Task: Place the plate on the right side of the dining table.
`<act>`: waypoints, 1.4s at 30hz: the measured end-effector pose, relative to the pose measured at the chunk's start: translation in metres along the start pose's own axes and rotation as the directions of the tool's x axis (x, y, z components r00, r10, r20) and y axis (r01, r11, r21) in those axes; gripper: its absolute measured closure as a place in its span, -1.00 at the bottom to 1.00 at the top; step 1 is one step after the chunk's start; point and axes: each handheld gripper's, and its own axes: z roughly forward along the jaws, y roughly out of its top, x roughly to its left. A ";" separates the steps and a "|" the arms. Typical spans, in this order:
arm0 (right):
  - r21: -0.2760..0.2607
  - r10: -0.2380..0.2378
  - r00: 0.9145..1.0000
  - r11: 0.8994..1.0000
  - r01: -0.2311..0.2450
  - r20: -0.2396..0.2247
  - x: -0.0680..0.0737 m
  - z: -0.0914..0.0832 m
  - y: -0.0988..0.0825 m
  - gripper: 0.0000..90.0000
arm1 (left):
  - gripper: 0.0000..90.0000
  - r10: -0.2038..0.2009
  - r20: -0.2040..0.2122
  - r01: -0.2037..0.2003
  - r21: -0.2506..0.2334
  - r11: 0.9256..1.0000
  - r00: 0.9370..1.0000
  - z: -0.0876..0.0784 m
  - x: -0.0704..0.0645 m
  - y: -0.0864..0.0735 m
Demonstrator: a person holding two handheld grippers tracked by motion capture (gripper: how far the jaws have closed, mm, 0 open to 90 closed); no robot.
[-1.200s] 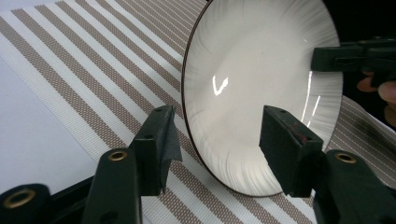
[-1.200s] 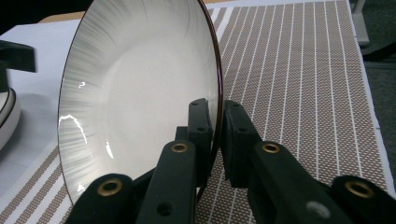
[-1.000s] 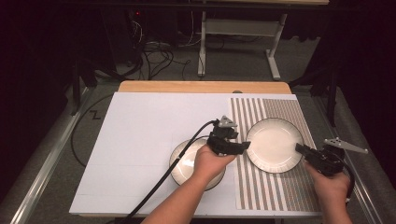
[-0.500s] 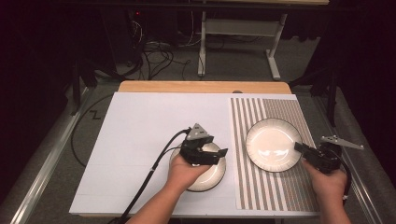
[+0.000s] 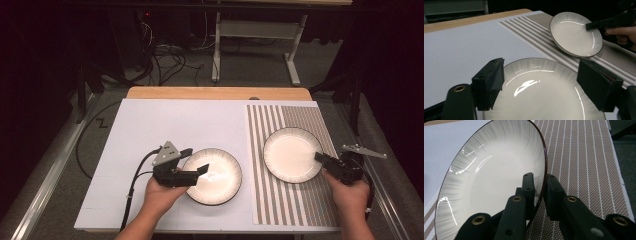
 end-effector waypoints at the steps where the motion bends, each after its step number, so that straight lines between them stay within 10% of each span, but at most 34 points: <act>1: 0.001 -0.002 1.000 1.000 0.002 0.003 0.000 0.001 0.000 0.81 | -0.56 0.002 -0.011 -0.002 -0.004 1.000 1.000 -0.006 0.002 -0.002; 16: 0.057 0.011 0.997 0.998 -0.015 0.074 -0.006 0.010 -0.001 0.81 | -0.92 -0.040 -0.121 0.034 -0.058 0.998 0.992 -0.063 0.039 -0.030; 33: 0.064 0.013 0.994 0.998 -0.020 0.109 -0.007 0.016 -0.003 0.79 | -0.99 -0.042 -0.154 0.030 -0.077 0.997 0.987 -0.069 0.042 -0.036; 42: -0.020 -0.064 0.993 0.998 0.066 0.102 0.003 0.001 -0.001 0.35 | -0.98 -0.046 -0.161 0.035 -0.067 0.997 0.986 -0.066 0.045 -0.039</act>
